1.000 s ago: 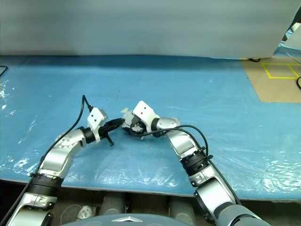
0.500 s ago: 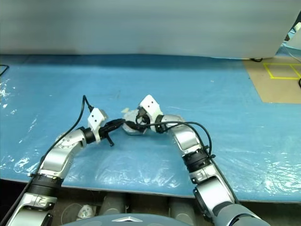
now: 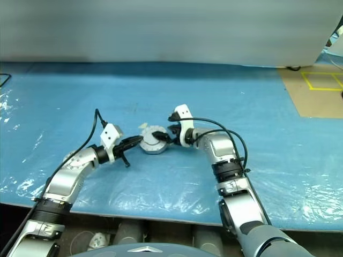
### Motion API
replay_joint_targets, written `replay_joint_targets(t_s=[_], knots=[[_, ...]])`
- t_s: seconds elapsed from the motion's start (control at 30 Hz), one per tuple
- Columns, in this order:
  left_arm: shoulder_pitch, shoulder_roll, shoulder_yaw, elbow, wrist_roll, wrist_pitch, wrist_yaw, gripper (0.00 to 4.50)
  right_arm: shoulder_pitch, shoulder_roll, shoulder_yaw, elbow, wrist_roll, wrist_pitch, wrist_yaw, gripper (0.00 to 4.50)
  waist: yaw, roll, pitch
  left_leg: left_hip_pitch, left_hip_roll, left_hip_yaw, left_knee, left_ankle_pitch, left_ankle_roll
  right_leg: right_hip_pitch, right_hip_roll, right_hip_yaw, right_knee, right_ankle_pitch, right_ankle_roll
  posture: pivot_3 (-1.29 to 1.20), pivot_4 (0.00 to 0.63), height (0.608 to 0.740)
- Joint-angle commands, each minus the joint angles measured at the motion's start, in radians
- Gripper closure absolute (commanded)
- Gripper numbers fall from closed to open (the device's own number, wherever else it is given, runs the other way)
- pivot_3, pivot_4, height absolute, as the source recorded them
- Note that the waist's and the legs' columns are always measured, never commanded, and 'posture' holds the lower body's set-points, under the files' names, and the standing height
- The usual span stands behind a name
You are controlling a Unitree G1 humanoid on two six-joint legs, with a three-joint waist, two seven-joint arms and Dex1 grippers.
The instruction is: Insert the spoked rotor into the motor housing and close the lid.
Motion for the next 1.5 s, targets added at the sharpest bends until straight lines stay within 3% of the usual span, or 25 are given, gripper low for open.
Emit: replay_joint_targets(t_s=[0.03, 0.2, 0.23, 0.43, 0.6, 1.17, 1.5], knots=[[0.035, -0.001, -0.058, 0.035, 0.031, 0.022, -0.018, 4.5, 0.002, 0.035, -0.08, -0.055, 0.121, 0.195, -0.02, 0.03, 0.002, 0.0, 0.0, 0.0, 0.0, 0.0, 0.0, 0.0, 0.0, 0.0, 0.0, 0.0, 0.0, 0.0, 0.0, 0.0, 0.15, 0.74], [0.038, 0.0, -0.057, 0.032, 0.031, 0.02, -0.018, 4.5, -0.01, 0.076, -0.167, -0.062, 0.204, 0.329, -0.053, 0.03, 0.003, 0.0, 0.0, 0.0, 0.0, 0.0, -0.001, 0.0, 0.0, -0.001, 0.0, 0.0, -0.001, 0.0, 0.0, 0.0, 0.15, 0.74], [0.038, 0.0, -0.057, 0.032, 0.031, 0.019, -0.018, 4.5, -0.016, 0.091, -0.197, -0.058, 0.222, 0.348, -0.064, 0.2, 0.003, 0.0, 0.0, 0.0, 0.0, 0.0, -0.002, 0.0, 0.0, -0.001, 0.0, 0.0, -0.001, 0.0, 0.0, 0.0, 0.15, 0.74], [0.042, 0.005, -0.055, 0.029, 0.032, 0.016, -0.016, 4.5, -0.03, 0.145, -0.288, -0.07, 0.284, 0.432, -0.083, 1.92, 0.0, 0.0, 0.0, -0.001, 0.0, 0.002, -0.005, 0.0, -0.001, -0.003, 0.0, 0.0, -0.002, 0.0, 0.0, 0.0, 0.15, 0.74], [0.043, 0.001, -0.056, 0.032, 0.037, 0.011, -0.014, 4.5, -0.028, 0.165, -0.318, -0.088, 0.315, 0.476, -0.096, 3.09, -0.005, 0.001, 0.0, 0.0, 0.0, 0.002, -0.007, 0.0, -0.001, -0.003, 0.0, 0.0, -0.003, 0.0, 0.0, 0.0, 0.15, 0.74], [0.035, -0.009, -0.048, 0.041, 0.045, -0.012, -0.005, 4.5, 0.021, 0.135, -0.248, -0.176, 0.376, 0.585, -0.012, 3.25, -0.012, 0.001, 0.0, 0.0, 0.0, 0.002, -0.011, 0.001, -0.002, -0.004, 0.001, 0.0, -0.005, 0.002, 0.004, 0.0, 0.15, 0.74], [0.028, -0.035, -0.011, 0.041, 0.02, -0.016, 0.03, 4.5, 0.009, 0.158, -0.301, -0.163, 0.384, 0.56, -0.012, 3.28, -0.012, 0.001, 0.0, 0.0, 0.0, 0.002, -0.013, 0.001, -0.002, -0.005, 0.002, 0.0, -0.006, 0.002, 0.004, 0.0, 0.15, 0.74]])
